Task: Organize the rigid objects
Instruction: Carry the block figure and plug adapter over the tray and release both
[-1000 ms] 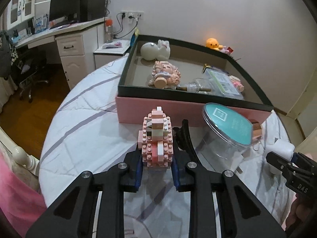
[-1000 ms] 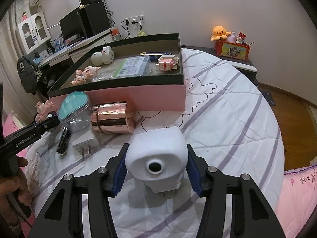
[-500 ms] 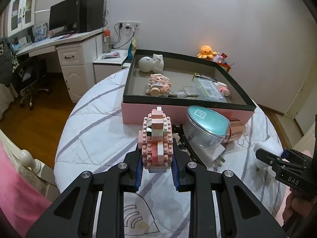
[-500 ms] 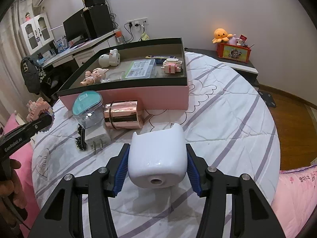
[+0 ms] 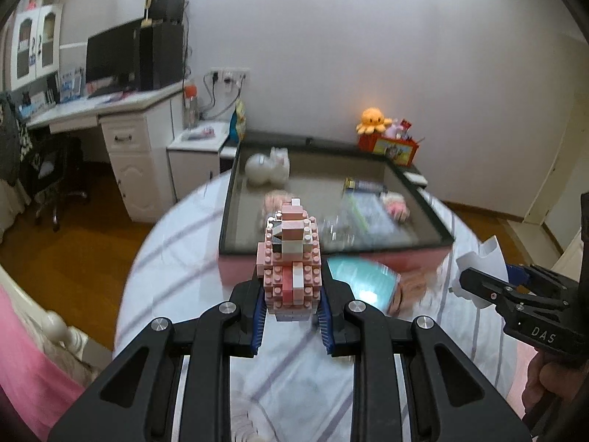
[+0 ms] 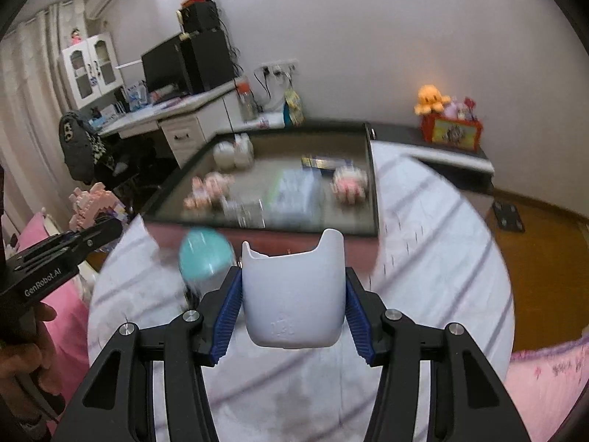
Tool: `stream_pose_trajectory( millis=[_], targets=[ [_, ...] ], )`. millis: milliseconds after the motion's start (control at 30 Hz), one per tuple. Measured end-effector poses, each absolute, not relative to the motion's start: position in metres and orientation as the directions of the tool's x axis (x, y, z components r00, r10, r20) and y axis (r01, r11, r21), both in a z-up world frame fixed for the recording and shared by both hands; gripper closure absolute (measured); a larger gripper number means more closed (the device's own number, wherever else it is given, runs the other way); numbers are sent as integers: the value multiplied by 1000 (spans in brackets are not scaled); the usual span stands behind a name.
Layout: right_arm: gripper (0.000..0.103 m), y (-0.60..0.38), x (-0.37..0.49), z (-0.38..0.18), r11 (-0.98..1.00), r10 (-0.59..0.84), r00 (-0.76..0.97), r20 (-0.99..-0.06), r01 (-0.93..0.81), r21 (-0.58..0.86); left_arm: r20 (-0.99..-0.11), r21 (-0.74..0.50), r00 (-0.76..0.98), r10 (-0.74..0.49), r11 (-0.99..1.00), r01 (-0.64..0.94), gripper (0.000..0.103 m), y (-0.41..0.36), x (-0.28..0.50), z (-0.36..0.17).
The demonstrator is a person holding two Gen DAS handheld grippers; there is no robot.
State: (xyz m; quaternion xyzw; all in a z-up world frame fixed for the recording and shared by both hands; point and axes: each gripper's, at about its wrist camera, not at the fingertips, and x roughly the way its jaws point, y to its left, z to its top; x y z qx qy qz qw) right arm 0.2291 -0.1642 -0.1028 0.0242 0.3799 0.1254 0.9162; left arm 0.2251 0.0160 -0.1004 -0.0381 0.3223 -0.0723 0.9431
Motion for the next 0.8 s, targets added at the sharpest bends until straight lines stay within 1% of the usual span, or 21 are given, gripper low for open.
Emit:
stream_pose_trajectory(
  millis=[167, 333, 433, 600, 800],
  targets=[
    [49, -155, 270, -73, 960, 270, 722, -637, -248, 126, -563, -96, 810, -164, 987, 132, 79, 7, 260, -75],
    [49, -148, 321, -62, 952, 295, 720, -629, -277, 129, -569, -98, 803, -175, 985, 145, 79, -1, 314, -69],
    [49, -144, 359, -68, 952, 292, 698, -653, -274, 133, -589, -91, 791, -167, 986, 140, 79, -5, 346, -73],
    [49, -143, 406, -97, 957, 282, 645, -711, -245, 157, -629, -83, 763, -151, 988, 127, 79, -12, 392, -89],
    [49, -146, 442, -128, 963, 267, 587, -764, -198, 185, -696, -75, 703, -142, 989, 126, 79, -18, 431, -119]
  ],
)
